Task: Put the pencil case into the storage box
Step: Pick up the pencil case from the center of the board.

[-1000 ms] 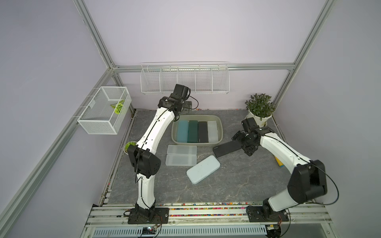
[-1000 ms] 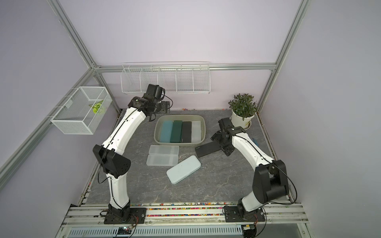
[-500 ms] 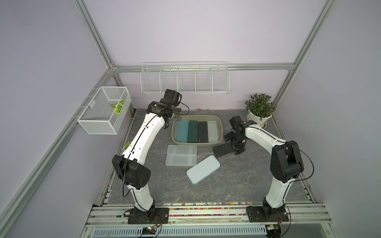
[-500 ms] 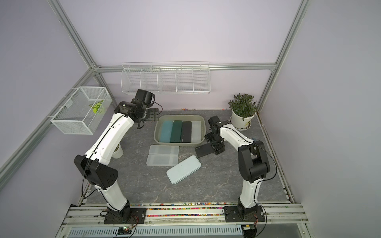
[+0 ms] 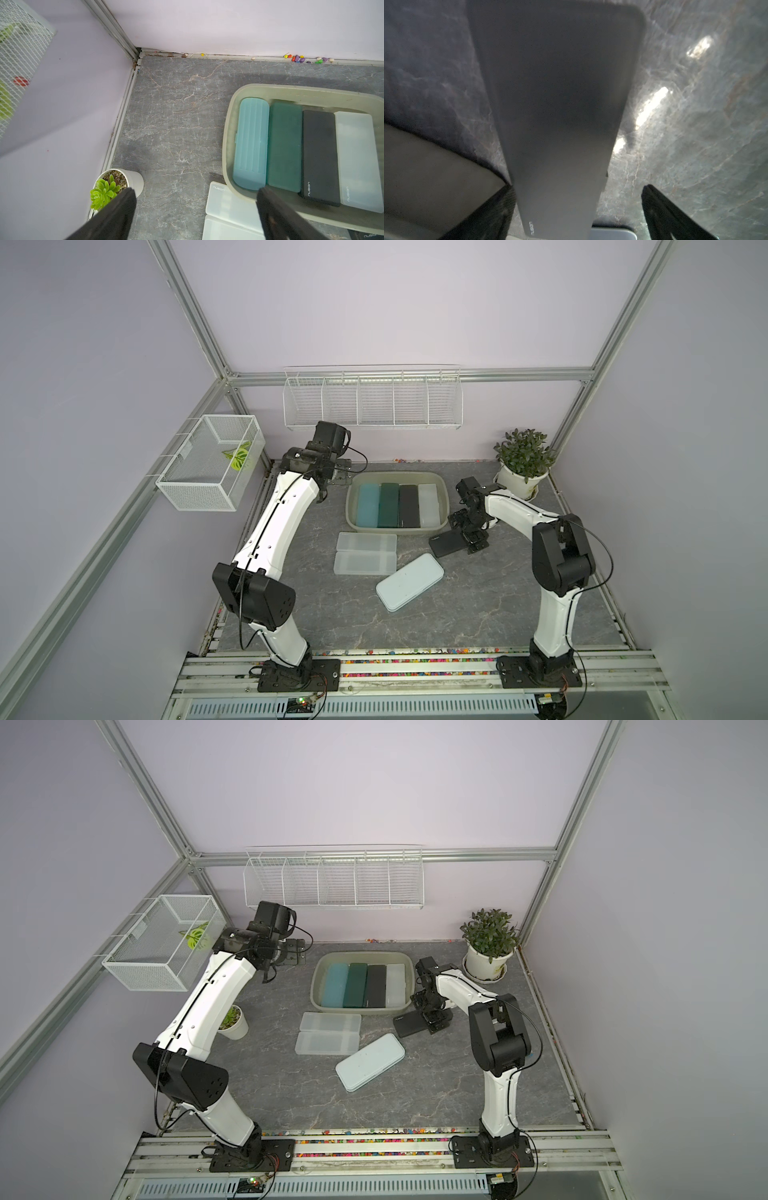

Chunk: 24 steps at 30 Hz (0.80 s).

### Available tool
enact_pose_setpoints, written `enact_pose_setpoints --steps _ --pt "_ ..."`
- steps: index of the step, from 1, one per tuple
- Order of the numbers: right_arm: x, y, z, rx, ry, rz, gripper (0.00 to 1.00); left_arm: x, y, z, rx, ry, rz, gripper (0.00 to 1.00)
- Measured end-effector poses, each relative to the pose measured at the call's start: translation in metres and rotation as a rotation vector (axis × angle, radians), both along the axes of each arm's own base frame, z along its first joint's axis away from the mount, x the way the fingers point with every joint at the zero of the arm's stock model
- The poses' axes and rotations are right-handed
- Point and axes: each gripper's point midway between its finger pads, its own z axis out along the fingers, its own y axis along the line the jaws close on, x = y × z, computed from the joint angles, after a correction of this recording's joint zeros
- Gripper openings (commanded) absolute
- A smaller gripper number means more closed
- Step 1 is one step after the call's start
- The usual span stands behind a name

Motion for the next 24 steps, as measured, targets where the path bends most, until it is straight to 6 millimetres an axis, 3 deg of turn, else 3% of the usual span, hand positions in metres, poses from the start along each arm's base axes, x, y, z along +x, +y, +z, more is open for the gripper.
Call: enact_pose_setpoints --steps 14,24 --pt "0.022 -0.002 -0.005 0.022 -0.065 -0.043 0.97 0.002 0.008 0.0 0.0 0.001 0.014 0.95" --pt "0.024 -0.011 -0.008 0.036 -0.071 -0.054 0.97 0.002 0.008 0.0 -0.001 0.002 0.015 0.95"
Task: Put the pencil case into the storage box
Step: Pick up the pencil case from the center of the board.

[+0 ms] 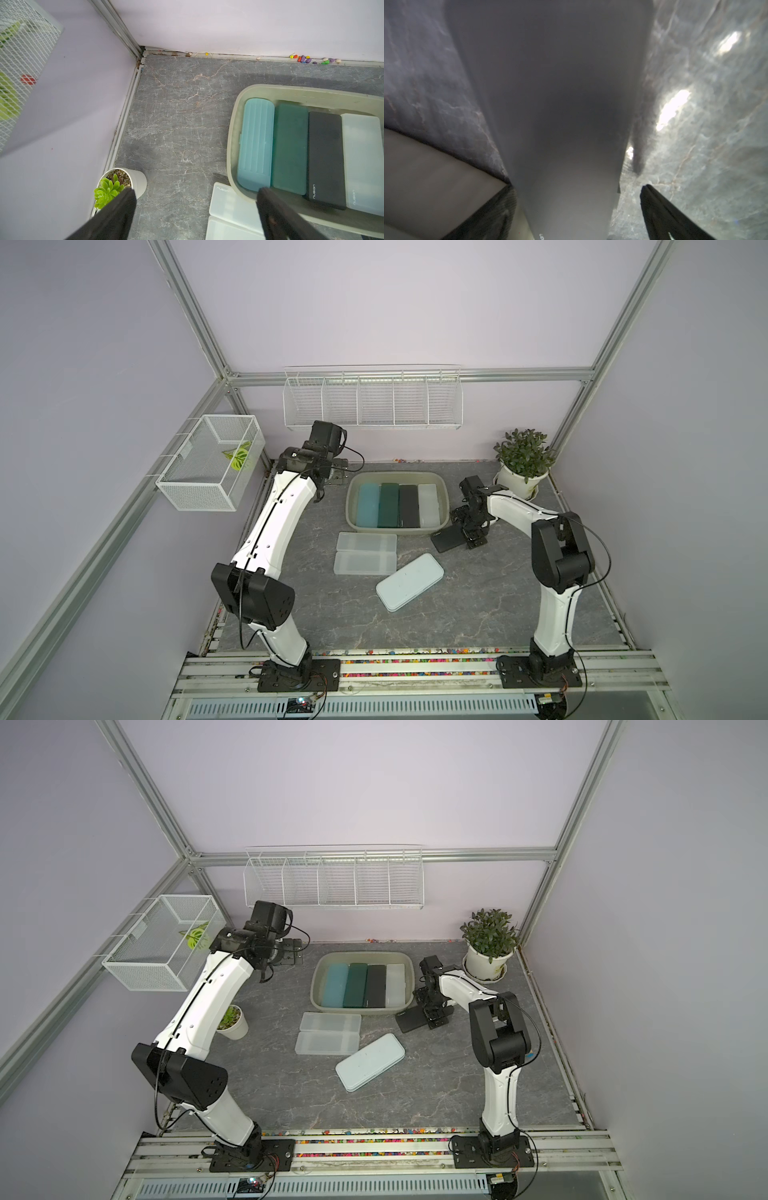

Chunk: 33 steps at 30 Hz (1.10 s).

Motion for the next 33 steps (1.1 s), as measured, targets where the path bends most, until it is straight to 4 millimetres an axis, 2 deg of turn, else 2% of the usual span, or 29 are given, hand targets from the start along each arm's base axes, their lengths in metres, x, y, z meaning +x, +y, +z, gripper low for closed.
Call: enact_pose_setpoints --steps 5,8,23,31,33 --pt "-0.008 -0.028 0.002 -0.023 0.011 -0.036 0.98 0.0 0.0 -0.001 -0.005 0.003 -0.002 0.95" --pt "-0.01 -0.038 0.003 -0.043 0.018 -0.032 0.98 0.001 -0.001 -0.002 -0.008 0.007 -0.005 0.95" --pt "0.002 -0.035 0.007 -0.079 0.013 0.036 0.99 0.008 -0.007 -0.01 -0.017 0.024 -0.016 0.95" --pt "-0.003 -0.032 -0.012 -0.082 0.066 0.034 0.98 0.009 -0.007 -0.012 -0.015 0.03 -0.016 0.95" --pt "-0.003 -0.032 -0.012 -0.08 0.068 0.029 0.93 0.01 -0.008 -0.013 -0.014 0.032 -0.016 0.93"
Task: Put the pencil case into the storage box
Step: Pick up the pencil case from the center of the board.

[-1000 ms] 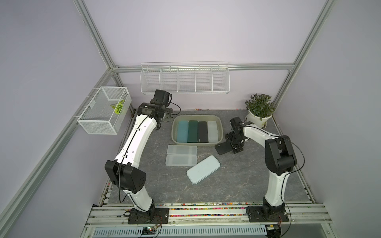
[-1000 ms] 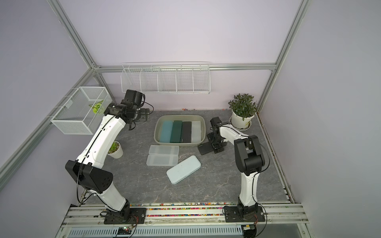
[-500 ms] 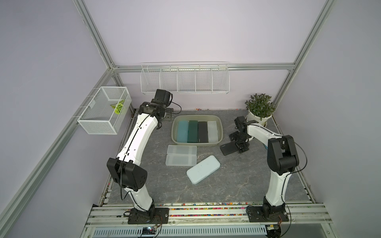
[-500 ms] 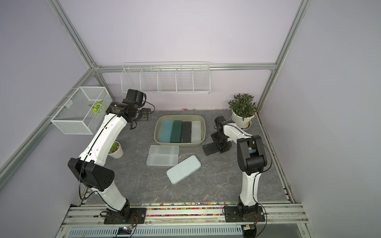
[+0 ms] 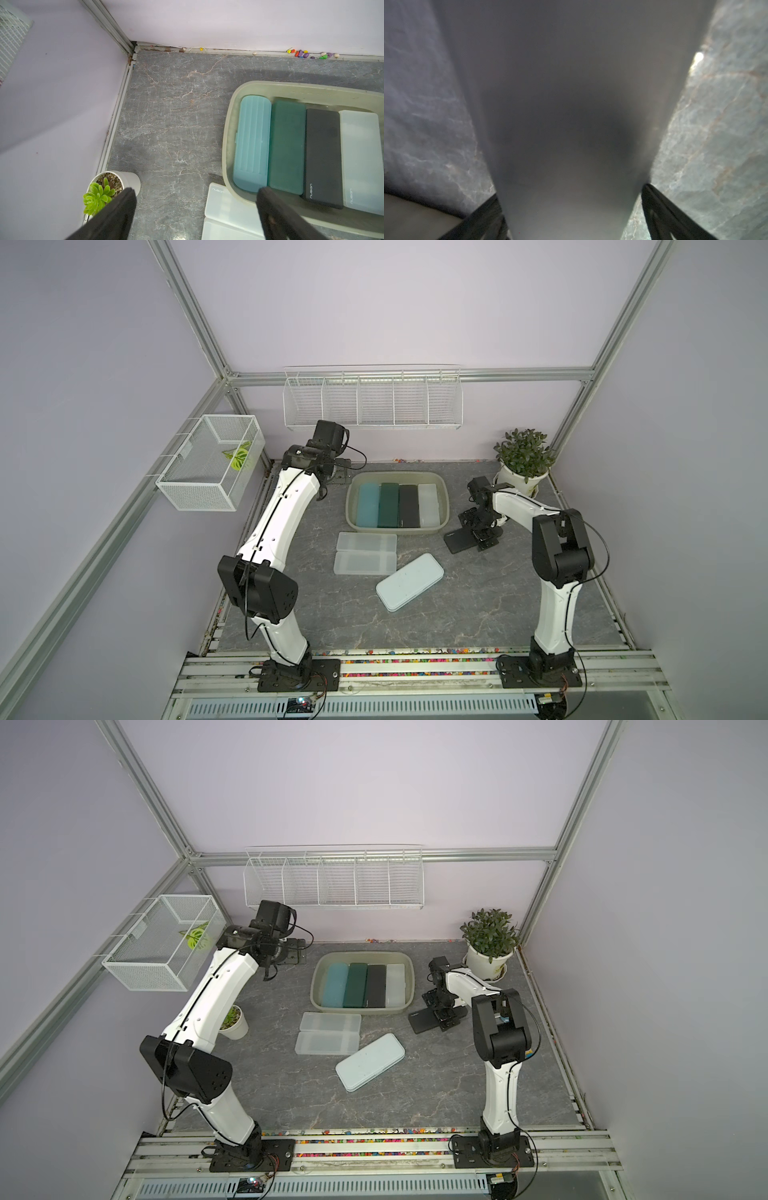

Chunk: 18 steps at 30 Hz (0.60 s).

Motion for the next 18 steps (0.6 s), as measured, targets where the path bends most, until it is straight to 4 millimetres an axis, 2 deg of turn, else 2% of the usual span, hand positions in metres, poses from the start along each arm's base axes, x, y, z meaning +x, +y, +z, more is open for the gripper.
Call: enact_pose_setpoints --steps 4,8,14,18 --pt "-0.004 -0.001 -0.001 0.0 0.008 -0.012 0.76 0.0 -0.001 -0.001 0.002 0.003 -0.004 0.89" --pt "-0.009 -0.003 0.0 -0.009 0.006 0.008 0.65 0.0 0.0 -0.001 0.006 0.004 -0.009 0.89" --pt "-0.017 -0.009 0.007 -0.065 0.028 0.155 0.59 0.0 0.0 -0.002 0.015 0.008 -0.012 0.89" --pt "-0.008 -0.002 0.037 -0.109 -0.021 0.36 0.6 -0.002 0.004 -0.01 0.023 0.021 -0.004 0.89"
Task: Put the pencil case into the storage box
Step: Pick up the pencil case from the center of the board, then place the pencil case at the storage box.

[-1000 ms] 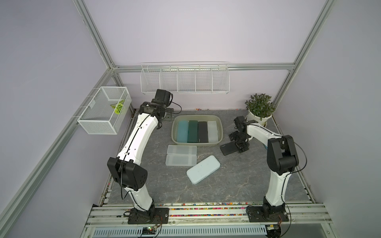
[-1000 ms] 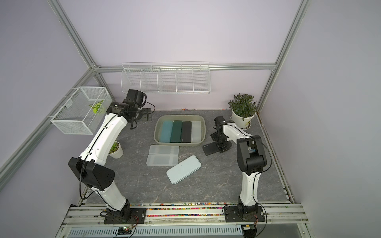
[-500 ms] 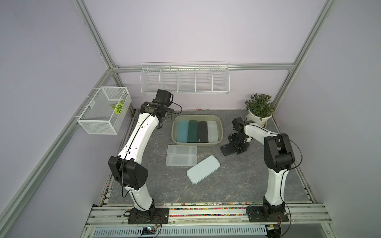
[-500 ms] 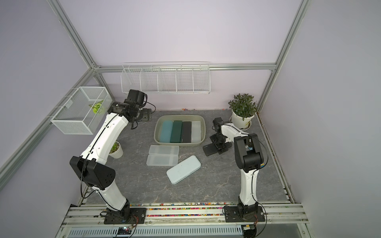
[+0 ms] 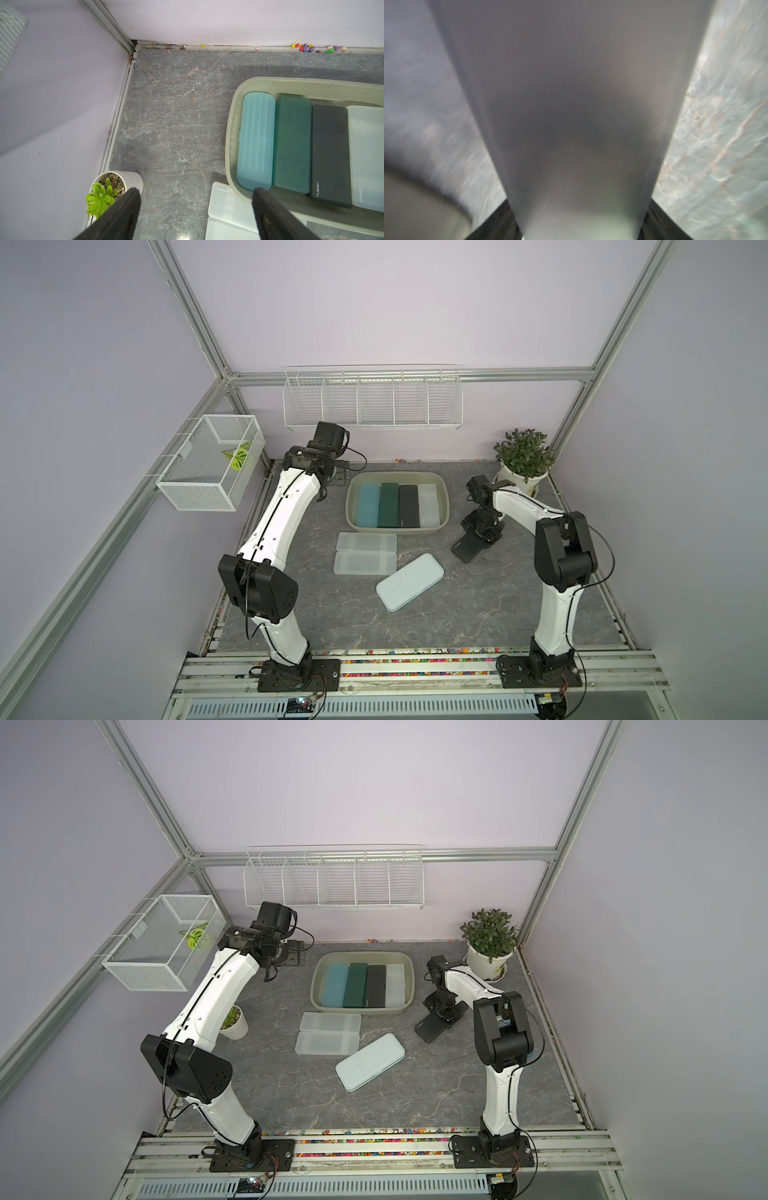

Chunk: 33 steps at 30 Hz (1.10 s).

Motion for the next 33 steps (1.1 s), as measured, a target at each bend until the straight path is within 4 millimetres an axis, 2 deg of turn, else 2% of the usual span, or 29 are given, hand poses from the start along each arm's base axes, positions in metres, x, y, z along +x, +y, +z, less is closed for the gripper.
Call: enact_pose_setpoints --steps 4,9,12,14,17,20,24,26,29,33 --pt "0.023 0.029 0.049 0.0 -0.13 0.246 0.62 -0.005 0.008 -0.011 0.007 0.026 0.017 0.89" --pt "0.046 0.089 0.114 0.033 -0.325 0.543 0.63 -0.01 0.018 -0.018 -0.005 0.032 0.049 0.89" --pt "0.06 0.125 0.142 0.05 -0.423 0.67 0.63 -0.013 0.021 -0.017 -0.013 0.025 0.058 0.89" --pt "0.074 0.146 0.15 0.055 -0.469 0.723 0.63 -0.016 0.022 -0.016 -0.018 0.021 0.06 0.89" --pt "0.098 0.168 0.139 0.054 -0.496 0.757 0.63 -0.02 0.023 -0.017 -0.026 0.021 0.059 0.89" --pt "0.116 0.177 0.106 0.042 -0.462 0.767 0.63 -0.024 0.023 -0.02 -0.032 0.029 0.056 0.89" --pt "0.119 0.176 0.051 0.013 -0.356 0.77 0.63 -0.029 0.027 -0.022 -0.033 0.037 0.061 0.89" --pt "0.117 0.173 0.035 -0.002 -0.315 0.77 0.64 -0.031 0.029 -0.023 -0.034 0.04 0.064 0.89" --pt "0.113 0.168 0.023 -0.018 -0.276 0.77 0.65 -0.033 0.032 -0.025 -0.035 0.044 0.07 0.89" --pt "0.112 0.163 0.023 -0.042 -0.263 0.765 0.67 -0.033 0.033 -0.026 -0.039 0.048 0.071 0.89"
